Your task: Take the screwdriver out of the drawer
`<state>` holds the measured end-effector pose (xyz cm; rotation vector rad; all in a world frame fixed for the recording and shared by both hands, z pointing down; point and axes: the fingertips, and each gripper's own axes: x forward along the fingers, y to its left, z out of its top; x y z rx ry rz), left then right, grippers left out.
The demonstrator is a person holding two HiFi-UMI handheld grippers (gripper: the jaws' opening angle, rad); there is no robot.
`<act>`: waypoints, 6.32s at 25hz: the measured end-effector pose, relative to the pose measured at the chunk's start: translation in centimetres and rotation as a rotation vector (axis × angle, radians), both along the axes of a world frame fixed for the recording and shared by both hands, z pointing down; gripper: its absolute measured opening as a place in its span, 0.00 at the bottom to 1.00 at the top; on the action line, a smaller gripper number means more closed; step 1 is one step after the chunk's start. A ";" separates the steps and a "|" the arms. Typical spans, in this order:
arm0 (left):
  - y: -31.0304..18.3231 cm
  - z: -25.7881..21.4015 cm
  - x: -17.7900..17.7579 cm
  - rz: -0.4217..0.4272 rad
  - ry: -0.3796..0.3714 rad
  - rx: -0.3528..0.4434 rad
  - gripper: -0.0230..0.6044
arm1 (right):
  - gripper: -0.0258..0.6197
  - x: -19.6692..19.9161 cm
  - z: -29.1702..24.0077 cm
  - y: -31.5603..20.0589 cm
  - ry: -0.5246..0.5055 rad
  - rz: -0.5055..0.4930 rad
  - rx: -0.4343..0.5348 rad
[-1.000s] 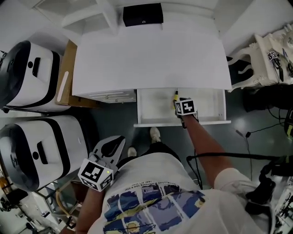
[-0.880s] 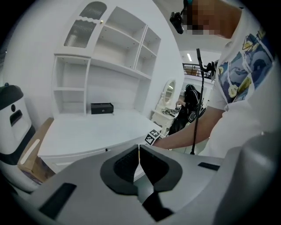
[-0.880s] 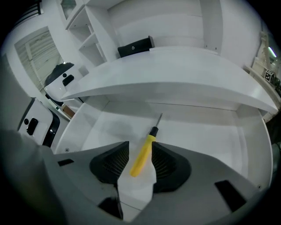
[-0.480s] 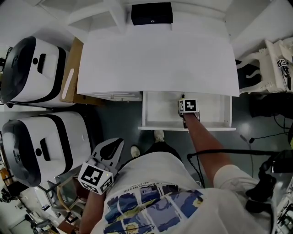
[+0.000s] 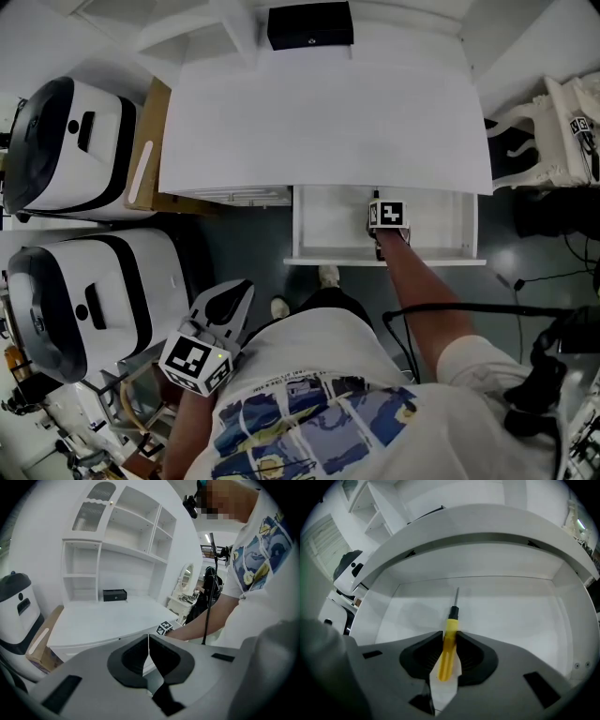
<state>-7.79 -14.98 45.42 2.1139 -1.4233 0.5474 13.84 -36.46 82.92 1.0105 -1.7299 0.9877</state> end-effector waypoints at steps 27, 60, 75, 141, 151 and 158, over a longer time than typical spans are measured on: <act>2.7 -0.5 -1.9 0.108 0.066 0.068 0.06 | 0.19 -1.6 -6.6 3.1 -0.271 0.208 -0.137; 13.1 -0.9 -9.6 0.207 0.146 0.172 0.06 | 0.19 -9.6 -20.1 19.9 -0.348 0.078 0.082; 17.6 -0.7 -9.9 0.233 0.169 0.191 0.06 | 0.19 -12.4 -25.7 27.1 -0.389 -0.031 0.189; 20.2 -0.2 -7.5 0.301 0.183 0.178 0.06 | 0.19 -12.5 -28.2 32.9 -0.410 -0.088 0.266; 18.8 0.5 -7.0 0.323 0.192 0.170 0.06 | 0.19 -12.1 -27.5 32.0 -0.402 -0.079 0.258; 17.9 0.7 -6.6 0.318 0.198 0.155 0.06 | 0.19 -11.8 -27.2 31.3 -0.404 -0.074 0.243</act>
